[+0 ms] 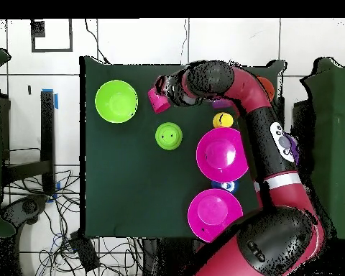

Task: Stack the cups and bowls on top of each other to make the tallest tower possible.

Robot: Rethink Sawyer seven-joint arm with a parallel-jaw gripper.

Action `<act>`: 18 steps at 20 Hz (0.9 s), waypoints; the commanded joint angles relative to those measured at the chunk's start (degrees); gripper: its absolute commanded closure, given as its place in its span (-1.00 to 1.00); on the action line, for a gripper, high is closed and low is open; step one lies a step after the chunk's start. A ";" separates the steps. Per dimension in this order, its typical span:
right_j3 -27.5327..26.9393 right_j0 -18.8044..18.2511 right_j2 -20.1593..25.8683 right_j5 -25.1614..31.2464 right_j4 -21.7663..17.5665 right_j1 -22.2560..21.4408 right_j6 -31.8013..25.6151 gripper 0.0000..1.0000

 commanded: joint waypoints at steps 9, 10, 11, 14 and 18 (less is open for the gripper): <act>-2.91 3.53 -6.42 -2.41 -5.98 -6.14 -6.47 1.00; -2.33 3.77 -7.00 -5.64 -6.76 -6.60 -5.68 -1.00; -2.75 4.18 -7.47 -4.08 -6.84 -6.60 -5.63 -1.00; -1.85 4.65 -8.53 -3.85 -6.78 -6.90 -3.83 -1.00; 2.86 4.49 -10.46 -8.73 -7.24 -8.24 0.76 -1.00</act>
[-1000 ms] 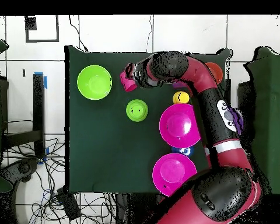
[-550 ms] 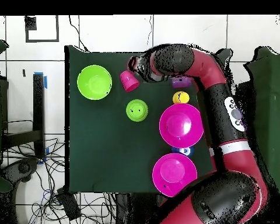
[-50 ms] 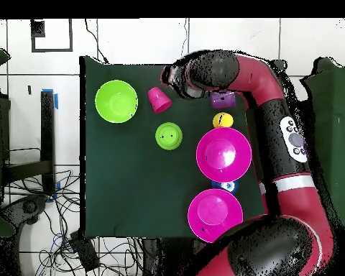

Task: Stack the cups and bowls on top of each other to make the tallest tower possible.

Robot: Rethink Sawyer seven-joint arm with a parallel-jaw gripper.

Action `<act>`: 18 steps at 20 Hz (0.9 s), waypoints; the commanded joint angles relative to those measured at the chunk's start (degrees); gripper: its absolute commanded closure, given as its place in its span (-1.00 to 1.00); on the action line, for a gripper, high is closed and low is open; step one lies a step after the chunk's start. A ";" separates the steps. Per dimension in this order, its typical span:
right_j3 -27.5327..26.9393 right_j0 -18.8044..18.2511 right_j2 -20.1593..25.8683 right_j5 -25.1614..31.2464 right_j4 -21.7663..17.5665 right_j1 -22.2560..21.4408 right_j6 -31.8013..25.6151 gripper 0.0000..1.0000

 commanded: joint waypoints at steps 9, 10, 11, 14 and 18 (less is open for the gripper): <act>19.90 4.70 -14.02 -16.02 0.15 -17.04 20.95 -1.00; 21.78 5.00 -14.61 -17.48 1.44 -18.48 23.20 -1.00; 22.64 5.33 -15.17 -18.82 2.05 -19.15 24.04 -1.00; 25.46 5.83 -15.88 -24.41 3.67 -19.69 25.87 -1.00; 26.40 6.26 -16.61 -29.84 4.37 -18.12 26.07 -1.00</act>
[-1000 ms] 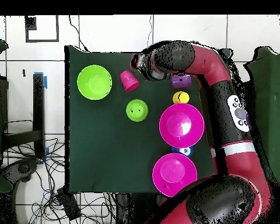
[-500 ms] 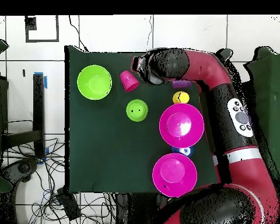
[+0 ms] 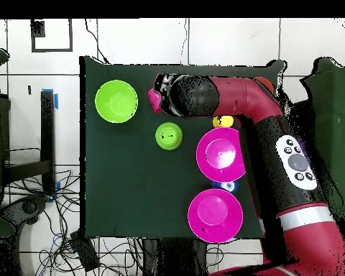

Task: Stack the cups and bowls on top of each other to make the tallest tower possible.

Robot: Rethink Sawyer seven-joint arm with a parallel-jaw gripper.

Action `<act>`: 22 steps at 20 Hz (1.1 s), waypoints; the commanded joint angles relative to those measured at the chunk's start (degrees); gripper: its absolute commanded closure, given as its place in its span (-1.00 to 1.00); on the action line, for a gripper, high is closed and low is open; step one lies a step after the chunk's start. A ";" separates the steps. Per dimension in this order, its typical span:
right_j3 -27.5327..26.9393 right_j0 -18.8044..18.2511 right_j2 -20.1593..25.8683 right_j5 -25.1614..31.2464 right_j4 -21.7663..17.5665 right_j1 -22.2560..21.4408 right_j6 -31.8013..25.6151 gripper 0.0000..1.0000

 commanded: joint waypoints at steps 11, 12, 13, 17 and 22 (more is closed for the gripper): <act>5.42 6.06 -10.92 -21.05 -2.08 3.91 13.12 -1.00; 4.65 6.42 -11.43 -21.80 -2.10 5.22 12.70 -1.00; 4.34 6.66 -11.82 -21.86 -1.95 5.75 12.19 -1.00; 3.60 6.48 -11.96 -23.20 -1.34 8.53 9.90 -1.00; 1.81 7.40 -13.38 -20.01 -1.51 10.95 7.09 -1.00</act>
